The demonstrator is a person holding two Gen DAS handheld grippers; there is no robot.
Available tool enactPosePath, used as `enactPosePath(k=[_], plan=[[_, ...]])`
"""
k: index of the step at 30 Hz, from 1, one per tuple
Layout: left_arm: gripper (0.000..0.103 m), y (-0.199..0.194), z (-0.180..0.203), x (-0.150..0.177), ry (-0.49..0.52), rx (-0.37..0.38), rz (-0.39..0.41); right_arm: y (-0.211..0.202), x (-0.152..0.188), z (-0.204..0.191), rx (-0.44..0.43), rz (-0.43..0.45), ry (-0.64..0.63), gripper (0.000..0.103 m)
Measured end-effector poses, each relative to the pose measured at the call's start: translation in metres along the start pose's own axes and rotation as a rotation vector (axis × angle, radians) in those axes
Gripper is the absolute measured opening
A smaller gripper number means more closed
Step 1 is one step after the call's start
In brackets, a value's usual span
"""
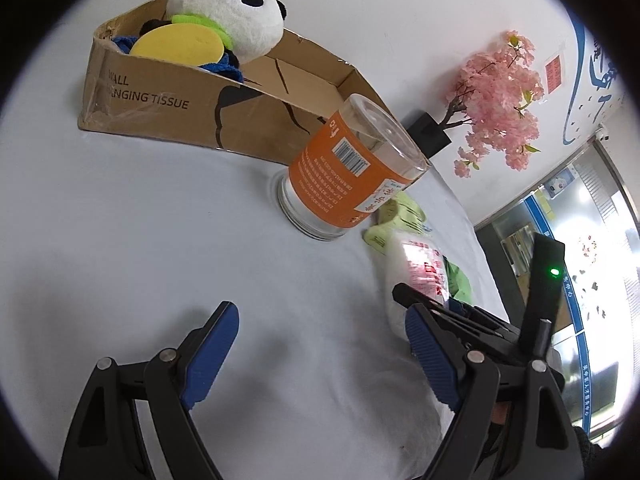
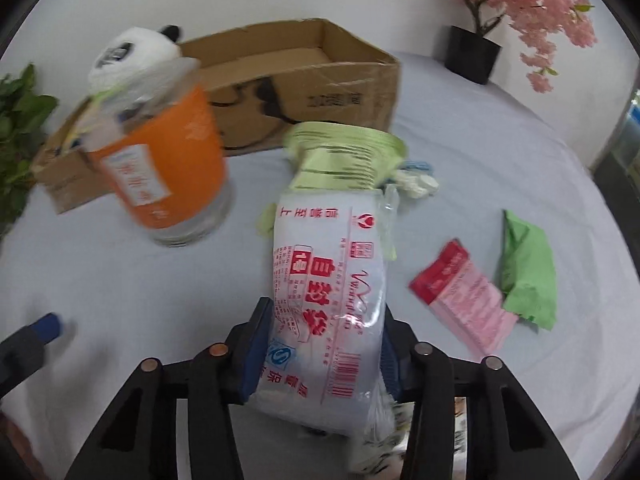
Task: Organize soft objects
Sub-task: 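Grasp the clear plastic bag pack with the right gripper, then carry the plastic bag pack into the cardboard box and release it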
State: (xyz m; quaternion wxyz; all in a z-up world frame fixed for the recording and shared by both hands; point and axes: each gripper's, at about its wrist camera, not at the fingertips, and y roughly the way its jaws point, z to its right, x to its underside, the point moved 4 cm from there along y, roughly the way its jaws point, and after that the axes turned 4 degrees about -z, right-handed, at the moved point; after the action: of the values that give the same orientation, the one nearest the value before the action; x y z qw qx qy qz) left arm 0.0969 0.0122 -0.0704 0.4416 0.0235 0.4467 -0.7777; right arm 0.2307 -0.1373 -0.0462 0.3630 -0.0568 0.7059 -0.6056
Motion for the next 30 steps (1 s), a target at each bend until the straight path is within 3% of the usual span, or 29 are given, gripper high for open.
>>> enactPosePath(k=[4,7,10,12,14,19,20,21,25,30], plan=[[0.085,0.001,0.004,0.000,-0.025,0.104,-0.014,-0.027,0.010,-0.032,-0.148,0.054,-0.111,0.040],[0.084,0.007,0.010,0.004,-0.039,0.162,-0.041,-0.034,0.025,-0.059,-0.275,0.019,-0.164,0.040],[0.079,0.021,0.011,0.012,-0.079,0.165,-0.089,-0.030,0.045,-0.074,-0.360,-0.029,-0.178,0.043],[0.073,0.030,0.008,0.019,-0.098,0.125,-0.118,-0.027,0.056,-0.076,-0.399,-0.062,-0.179,0.046],[0.070,0.033,0.009,0.024,-0.096,0.097,-0.110,-0.028,0.067,-0.075,-0.411,-0.062,-0.197,0.059],[0.054,0.040,0.019,0.027,-0.094,-0.001,-0.119,-0.030,0.087,-0.079,-0.427,-0.045,-0.250,0.060],[0.046,0.041,0.020,0.029,-0.089,-0.015,-0.127,-0.030,0.089,-0.080,-0.424,-0.042,-0.265,0.060],[0.044,0.044,0.023,0.030,-0.084,-0.025,-0.138,-0.030,0.091,-0.081,-0.423,-0.043,-0.272,0.059],[0.042,0.044,0.036,0.031,-0.060,-0.093,-0.122,-0.030,0.089,-0.074,-0.404,-0.031,-0.261,0.048],[0.041,0.044,0.087,0.019,0.064,-0.088,-0.076,-0.048,0.072,-0.030,-0.385,0.069,-0.185,0.045]])
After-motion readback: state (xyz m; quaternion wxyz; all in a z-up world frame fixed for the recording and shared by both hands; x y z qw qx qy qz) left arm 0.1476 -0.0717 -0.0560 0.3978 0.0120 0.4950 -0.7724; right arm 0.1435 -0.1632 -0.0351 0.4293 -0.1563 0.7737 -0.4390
